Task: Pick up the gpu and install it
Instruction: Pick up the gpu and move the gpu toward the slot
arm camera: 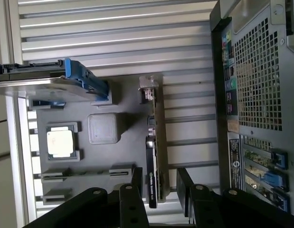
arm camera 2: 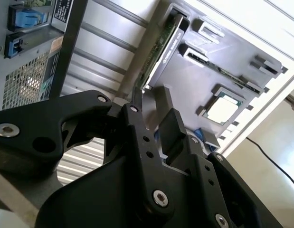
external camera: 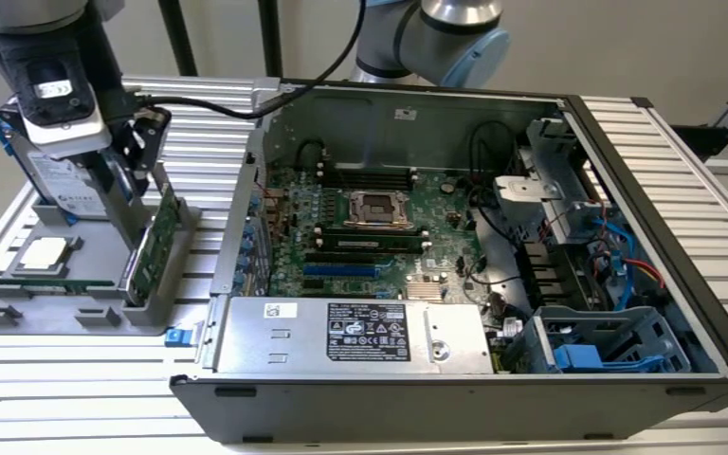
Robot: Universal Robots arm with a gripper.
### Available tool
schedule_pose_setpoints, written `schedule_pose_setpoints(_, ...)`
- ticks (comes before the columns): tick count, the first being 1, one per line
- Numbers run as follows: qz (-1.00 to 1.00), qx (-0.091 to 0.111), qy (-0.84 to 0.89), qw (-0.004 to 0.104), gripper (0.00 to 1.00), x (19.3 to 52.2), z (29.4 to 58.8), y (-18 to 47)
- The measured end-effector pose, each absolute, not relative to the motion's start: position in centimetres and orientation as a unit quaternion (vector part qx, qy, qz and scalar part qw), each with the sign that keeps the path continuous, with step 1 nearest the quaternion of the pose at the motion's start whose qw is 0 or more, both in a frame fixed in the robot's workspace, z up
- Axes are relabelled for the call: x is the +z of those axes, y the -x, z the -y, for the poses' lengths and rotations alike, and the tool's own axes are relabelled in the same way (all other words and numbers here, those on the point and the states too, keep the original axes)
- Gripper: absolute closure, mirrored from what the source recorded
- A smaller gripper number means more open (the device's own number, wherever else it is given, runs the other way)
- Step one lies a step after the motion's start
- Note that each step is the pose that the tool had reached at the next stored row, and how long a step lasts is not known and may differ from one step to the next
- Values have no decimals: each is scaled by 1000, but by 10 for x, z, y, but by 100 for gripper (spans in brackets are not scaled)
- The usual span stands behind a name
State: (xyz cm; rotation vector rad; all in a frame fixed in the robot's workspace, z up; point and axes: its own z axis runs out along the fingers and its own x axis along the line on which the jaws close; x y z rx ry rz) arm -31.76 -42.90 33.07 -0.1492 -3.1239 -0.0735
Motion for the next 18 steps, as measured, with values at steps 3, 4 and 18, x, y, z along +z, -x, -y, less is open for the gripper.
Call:
schedule_pose_setpoints(3,999,-23,48,7,0,330,431,318)
schedule_pose_setpoints(4,999,-23,48,7,0,329,432,318)
schedule_pose_setpoints(18,999,-23,48,7,0,324,435,323)
